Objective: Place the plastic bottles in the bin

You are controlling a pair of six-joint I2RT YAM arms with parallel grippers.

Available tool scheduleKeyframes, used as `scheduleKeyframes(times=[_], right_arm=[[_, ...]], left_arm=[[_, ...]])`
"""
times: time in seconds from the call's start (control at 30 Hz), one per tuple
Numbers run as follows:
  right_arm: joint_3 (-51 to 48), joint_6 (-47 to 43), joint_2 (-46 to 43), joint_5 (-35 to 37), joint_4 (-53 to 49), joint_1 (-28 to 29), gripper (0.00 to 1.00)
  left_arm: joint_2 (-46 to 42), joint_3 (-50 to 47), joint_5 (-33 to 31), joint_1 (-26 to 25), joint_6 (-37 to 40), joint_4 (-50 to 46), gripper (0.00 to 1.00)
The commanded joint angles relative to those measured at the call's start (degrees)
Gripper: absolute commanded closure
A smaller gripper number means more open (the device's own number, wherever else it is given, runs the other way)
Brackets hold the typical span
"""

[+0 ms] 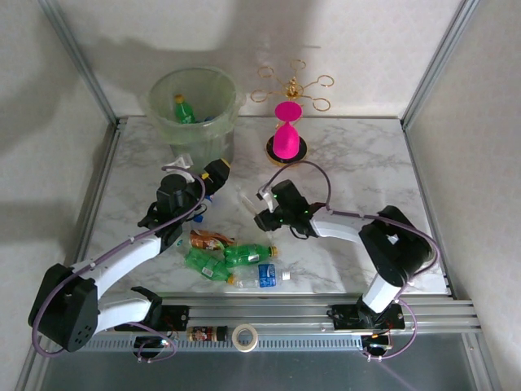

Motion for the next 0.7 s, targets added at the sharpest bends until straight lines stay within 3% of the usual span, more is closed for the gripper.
scheduleKeyframes(times=[0.0,0.4,0.67], right_arm=[[-1.29,2.94,-5.31,-4.12,6.52,-1.84,0.5],[-4.34,12.6,-14.56,-12.09,20.14,-4.49,0.52],[-5.64,14.32,-15.5,-16.94,24.19,-4.4,0.52]], left_arm=[[0.72,0.36,2.29,-1.2,-0.25,2.99,0.0],[3.12,2.77,2.76,-5.47,-0.86,4.63,0.0],[5.56,3.75,4.13,-7.73,-2.64,7.84,0.0]])
